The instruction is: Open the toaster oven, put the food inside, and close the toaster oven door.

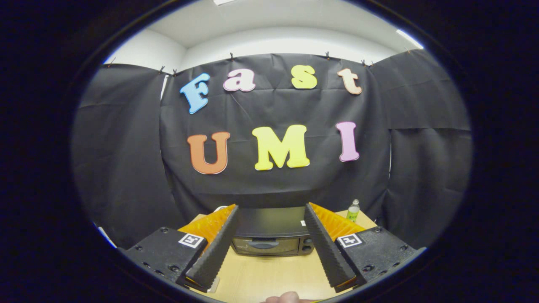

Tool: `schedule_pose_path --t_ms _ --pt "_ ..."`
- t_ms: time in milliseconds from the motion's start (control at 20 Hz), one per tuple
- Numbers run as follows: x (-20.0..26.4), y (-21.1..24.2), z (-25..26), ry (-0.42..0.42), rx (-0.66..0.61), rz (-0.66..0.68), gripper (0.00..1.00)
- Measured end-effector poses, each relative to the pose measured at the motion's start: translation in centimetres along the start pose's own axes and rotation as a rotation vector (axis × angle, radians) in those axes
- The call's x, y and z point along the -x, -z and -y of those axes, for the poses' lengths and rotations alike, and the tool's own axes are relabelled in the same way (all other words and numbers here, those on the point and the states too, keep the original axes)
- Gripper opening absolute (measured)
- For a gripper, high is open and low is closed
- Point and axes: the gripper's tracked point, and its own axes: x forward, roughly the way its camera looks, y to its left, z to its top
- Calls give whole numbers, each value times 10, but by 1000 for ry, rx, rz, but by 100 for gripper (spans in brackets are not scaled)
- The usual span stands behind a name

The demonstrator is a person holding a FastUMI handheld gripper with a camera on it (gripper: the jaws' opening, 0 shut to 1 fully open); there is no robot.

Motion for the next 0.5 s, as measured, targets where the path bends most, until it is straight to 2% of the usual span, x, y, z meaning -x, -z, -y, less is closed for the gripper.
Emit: schedule_pose_path --t_ms 500 --pt "-7 -1 -1 -6 -14 -2 100"
